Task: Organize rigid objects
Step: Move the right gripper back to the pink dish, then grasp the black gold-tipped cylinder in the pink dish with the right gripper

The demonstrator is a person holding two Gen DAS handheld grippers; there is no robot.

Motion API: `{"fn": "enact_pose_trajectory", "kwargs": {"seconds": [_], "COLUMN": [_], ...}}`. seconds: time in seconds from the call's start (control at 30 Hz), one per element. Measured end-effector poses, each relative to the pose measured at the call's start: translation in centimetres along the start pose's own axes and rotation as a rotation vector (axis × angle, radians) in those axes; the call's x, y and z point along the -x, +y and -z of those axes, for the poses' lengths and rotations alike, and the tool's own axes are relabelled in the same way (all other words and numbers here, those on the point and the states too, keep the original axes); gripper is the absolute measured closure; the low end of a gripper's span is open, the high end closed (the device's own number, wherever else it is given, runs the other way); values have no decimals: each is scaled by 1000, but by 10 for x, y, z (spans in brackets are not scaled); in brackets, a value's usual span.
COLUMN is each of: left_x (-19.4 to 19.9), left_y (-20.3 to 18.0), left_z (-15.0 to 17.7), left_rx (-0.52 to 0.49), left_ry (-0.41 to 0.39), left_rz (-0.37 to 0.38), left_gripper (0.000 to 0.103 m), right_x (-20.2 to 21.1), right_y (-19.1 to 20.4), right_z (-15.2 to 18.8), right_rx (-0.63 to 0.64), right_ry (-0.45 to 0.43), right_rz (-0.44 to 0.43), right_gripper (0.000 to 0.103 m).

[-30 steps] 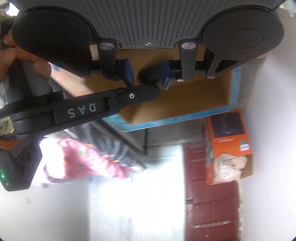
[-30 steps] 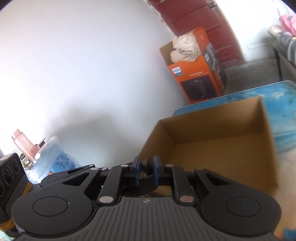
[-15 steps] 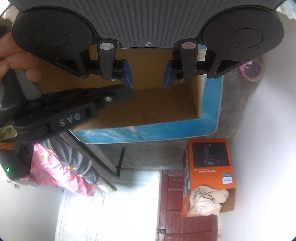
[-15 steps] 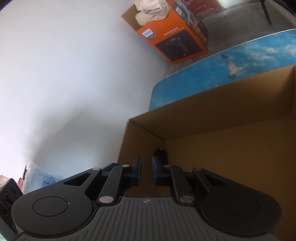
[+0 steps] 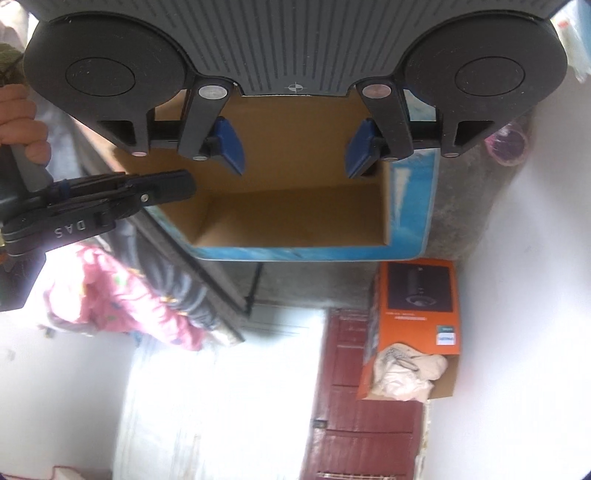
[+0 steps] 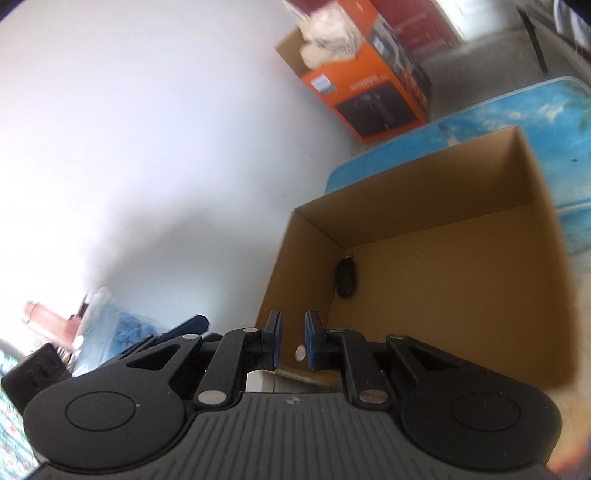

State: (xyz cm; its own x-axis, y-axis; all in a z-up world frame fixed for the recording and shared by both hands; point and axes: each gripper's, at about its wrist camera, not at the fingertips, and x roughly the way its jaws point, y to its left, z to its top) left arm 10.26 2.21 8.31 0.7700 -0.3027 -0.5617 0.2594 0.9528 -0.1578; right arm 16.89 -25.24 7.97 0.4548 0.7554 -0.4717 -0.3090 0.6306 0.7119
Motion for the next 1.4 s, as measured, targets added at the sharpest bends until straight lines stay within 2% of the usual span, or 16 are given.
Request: {"fn": "enact_pose_trajectory", "kwargs": {"seconds": [0.23, 0.47, 0.7, 0.73, 0.9, 1.0, 1.1, 1.4], "left_x": [8, -22, -53, -56, -67, -71, -77, -89], "left_y": [-40, -81, -104, -105, -109, -110, -110, -105], "left_z": [47, 92, 115, 116, 123, 124, 126, 123], "left_rx": [-2, -36, -6, 3, 8, 4, 1, 26], "left_ry": [51, 149, 228, 236, 266, 280, 303, 352], "left_rz": [113, 192, 255, 264, 279, 277, 264, 289], "left_gripper": [40, 41, 45, 50, 62, 66, 68, 65], "right_x": [46, 46, 32, 30, 19, 16, 12, -11], "right_y": [-20, -63, -81, -81, -80, -81, -79, -68], "right_z": [68, 116, 125, 125, 124, 122, 119, 110], "right_rx": [-12, -111, -95, -89, -50, -35, -17, 59], "right_ry": [-41, -23, 41, 48, 76, 92, 112, 212], "right_rz": [77, 170, 199, 205, 257, 271, 279, 329], "right_gripper": [88, 87, 87, 87, 87, 86, 86, 78]}}
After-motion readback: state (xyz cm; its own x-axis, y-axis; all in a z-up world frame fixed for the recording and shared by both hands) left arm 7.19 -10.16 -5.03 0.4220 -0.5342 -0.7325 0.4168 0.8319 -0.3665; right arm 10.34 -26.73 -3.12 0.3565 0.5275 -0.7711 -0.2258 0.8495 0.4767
